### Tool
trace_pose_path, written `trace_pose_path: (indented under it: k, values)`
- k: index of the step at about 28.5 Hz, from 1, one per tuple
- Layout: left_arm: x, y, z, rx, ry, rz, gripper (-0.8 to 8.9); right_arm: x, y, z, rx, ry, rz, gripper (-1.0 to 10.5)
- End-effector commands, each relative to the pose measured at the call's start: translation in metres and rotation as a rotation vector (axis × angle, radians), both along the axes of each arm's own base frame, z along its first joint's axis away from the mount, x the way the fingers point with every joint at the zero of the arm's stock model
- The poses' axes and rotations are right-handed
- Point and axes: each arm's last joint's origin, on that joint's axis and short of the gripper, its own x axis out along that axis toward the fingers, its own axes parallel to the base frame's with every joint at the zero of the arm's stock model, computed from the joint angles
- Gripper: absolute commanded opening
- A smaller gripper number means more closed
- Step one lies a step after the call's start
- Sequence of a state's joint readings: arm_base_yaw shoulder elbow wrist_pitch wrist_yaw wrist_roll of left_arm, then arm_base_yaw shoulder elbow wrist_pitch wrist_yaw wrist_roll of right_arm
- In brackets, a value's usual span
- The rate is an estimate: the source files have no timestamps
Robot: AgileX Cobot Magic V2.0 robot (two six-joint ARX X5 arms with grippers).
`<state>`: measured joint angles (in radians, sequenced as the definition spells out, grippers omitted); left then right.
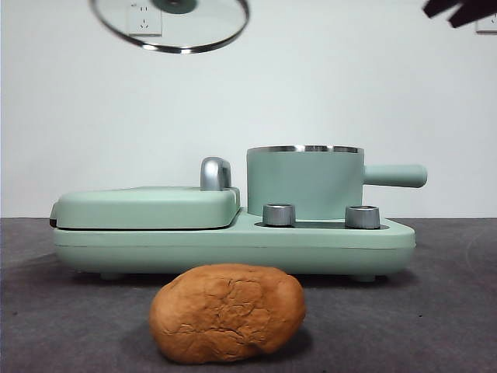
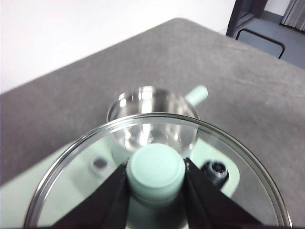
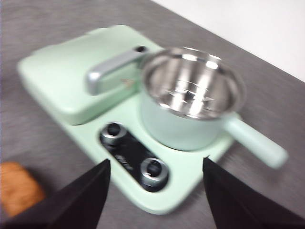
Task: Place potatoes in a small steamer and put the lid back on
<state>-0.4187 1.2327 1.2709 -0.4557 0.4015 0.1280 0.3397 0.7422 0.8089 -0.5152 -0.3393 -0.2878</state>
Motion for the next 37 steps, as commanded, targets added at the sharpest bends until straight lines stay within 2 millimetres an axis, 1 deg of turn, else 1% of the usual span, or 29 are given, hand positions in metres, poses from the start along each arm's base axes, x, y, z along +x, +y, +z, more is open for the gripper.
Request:
trace_pose_path:
  k: [1, 3, 7, 9, 12, 15, 21, 27, 31, 34, 35, 37]
  values:
    - [-0.021, 0.013, 0.002, -0.046, -0.022, 0.02, 0.09, 0.0, 0.012, 0.003, -0.015, -0.007, 0.084, 3.2]
    - [-0.034, 0.024, -0.008, -0.062, 0.0, 0.048, 0.09, 0.001, 0.023, -0.001, -0.039, 0.008, 0.15, 3.4]
    - [-0.057, 0.039, -0.026, -0.091, 0.036, 0.096, 0.09, 0.005, 0.046, -0.013, -0.088, 0.058, 0.265, 3.5]
    - [-0.067, 0.045, -0.034, -0.108, 0.053, 0.119, 0.09, 0.008, 0.06, -0.021, -0.116, 0.095, 0.322, 3.9]
    - [-0.08, 0.053, -0.041, -0.106, 0.077, 0.143, 0.09, 0.013, 0.079, -0.035, -0.155, 0.158, 0.387, 4.4]
    - [-0.087, 0.058, -0.044, -0.094, 0.08, 0.182, 0.09, 0.017, 0.098, -0.053, -0.208, 0.219, 0.448, 4.4]
    - [-0.094, 0.065, -0.041, -0.098, 0.064, 0.213, 0.09, 0.024, 0.132, -0.086, -0.279, 0.293, 0.534, 4.4]
    - [-0.095, 0.066, -0.041, -0.099, 0.061, 0.219, 0.09, 0.03, 0.156, -0.116, -0.32, 0.334, 0.579, 4.4]
    - [-0.095, 0.066, -0.041, -0.097, 0.06, 0.218, 0.09, 0.033, 0.165, -0.132, -0.344, 0.364, 0.591, 4.4]
    - [-0.095, 0.066, -0.041, -0.096, 0.059, 0.218, 0.09, 0.035, 0.168, -0.142, -0.364, 0.39, 0.589, 4.3]
    - [-0.095, 0.066, -0.041, -0.095, 0.058, 0.217, 0.09, 0.035, 0.168, -0.145, -0.37, 0.397, 0.587, 4.2]
    - [-0.095, 0.066, -0.041, -0.094, 0.057, 0.217, 0.09, 0.036, 0.169, -0.149, -0.381, 0.418, 0.584, 3.3]
